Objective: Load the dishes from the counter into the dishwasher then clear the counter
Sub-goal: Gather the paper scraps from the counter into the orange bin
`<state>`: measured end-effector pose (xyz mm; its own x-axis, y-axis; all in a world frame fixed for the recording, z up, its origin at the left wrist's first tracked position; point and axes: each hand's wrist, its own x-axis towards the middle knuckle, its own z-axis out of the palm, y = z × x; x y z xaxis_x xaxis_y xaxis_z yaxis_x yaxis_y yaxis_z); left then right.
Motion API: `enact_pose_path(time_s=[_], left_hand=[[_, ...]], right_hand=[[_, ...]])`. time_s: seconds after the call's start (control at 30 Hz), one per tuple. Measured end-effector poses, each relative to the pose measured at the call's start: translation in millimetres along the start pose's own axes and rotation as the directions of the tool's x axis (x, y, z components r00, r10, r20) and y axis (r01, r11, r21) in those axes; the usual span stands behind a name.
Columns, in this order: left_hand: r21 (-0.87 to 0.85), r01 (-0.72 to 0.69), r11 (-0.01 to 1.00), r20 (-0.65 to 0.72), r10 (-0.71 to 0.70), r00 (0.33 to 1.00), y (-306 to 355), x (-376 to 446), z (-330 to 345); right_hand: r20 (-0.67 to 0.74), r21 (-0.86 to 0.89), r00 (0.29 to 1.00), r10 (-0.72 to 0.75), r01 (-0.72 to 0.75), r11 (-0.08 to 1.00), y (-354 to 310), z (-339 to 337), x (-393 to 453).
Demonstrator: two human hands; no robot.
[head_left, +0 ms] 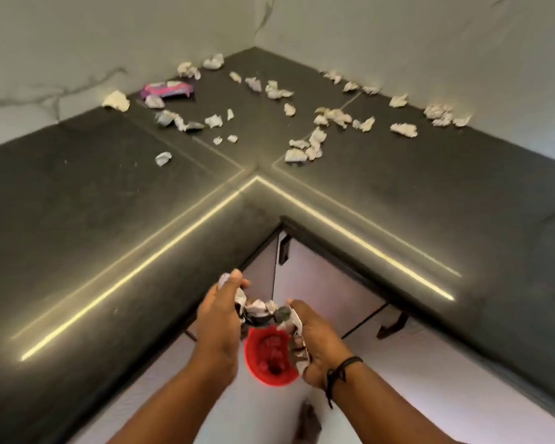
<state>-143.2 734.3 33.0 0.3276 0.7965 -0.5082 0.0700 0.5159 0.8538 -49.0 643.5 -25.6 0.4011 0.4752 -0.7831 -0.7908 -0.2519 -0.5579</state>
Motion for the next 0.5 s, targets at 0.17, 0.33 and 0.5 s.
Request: enact_pose_path(time_s=[0.17, 0.33, 0.5], left_hand=[[-0.007, 0.392, 0.92, -0.068, -0.391, 0.918, -113.0, 21.5, -24.6], [-0.061, 0.627, 0.776, -0.058, -0.63, 0.774, -236.9, 107.2, -30.7], [0.001, 0.587, 0.809, -0.134, -0.582, 0.802, -335.6, 201.5, -36.7]], right_hand=[[-0.098, 0.185, 0.959, 0.267, -0.246, 0.952, 74.7, -36.3, 61.1], [-0.15, 0.088, 0.94, 0.307, -0.296, 0.951, 137.5, -73.8, 180.8], [-0.164, 0.003, 0.917, 0.365, -0.369, 0.929, 174.8, -94.0, 289.9]])
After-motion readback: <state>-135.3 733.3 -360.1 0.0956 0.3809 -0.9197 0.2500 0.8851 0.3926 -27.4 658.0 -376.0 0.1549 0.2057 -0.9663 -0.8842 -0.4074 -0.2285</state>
